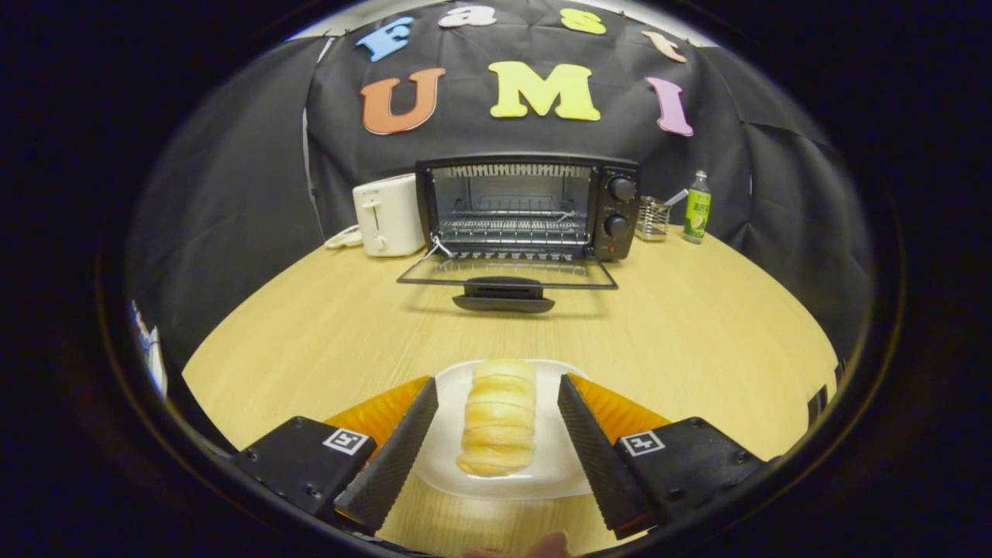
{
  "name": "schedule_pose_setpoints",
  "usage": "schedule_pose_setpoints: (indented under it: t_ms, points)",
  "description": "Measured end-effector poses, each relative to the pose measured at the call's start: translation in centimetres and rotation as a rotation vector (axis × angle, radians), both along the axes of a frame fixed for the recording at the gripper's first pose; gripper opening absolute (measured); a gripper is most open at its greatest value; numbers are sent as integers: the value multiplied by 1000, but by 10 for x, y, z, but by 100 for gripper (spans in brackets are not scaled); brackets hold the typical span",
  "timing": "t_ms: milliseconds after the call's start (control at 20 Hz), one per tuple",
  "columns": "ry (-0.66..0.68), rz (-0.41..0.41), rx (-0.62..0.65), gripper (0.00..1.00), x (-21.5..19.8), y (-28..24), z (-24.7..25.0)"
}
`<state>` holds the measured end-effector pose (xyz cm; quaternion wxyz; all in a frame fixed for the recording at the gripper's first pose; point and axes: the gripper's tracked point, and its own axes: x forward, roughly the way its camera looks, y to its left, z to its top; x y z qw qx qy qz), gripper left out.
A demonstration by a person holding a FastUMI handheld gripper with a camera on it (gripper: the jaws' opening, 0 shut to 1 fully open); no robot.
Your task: Open the toaster oven, put the food inside, and close the toaster oven door.
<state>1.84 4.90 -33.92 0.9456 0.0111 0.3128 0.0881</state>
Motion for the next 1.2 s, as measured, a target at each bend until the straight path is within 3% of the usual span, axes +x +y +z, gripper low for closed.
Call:
schedule_pose_setpoints:
  t_ms: [250, 500, 600, 750, 900, 1200]
  points:
    - [48, -30, 19, 99, 4, -3, -18]
    - [84, -36, 27, 87, -1, -1, -26]
    - [82, -31, 24, 81, 0, -2, -27]
    - [87, -86, 68, 56, 1, -7, -25]
    - [81, -118, 117, 42, 4, -10, -13]
    - [-44, -160, 210, 37, 40, -22, 52]
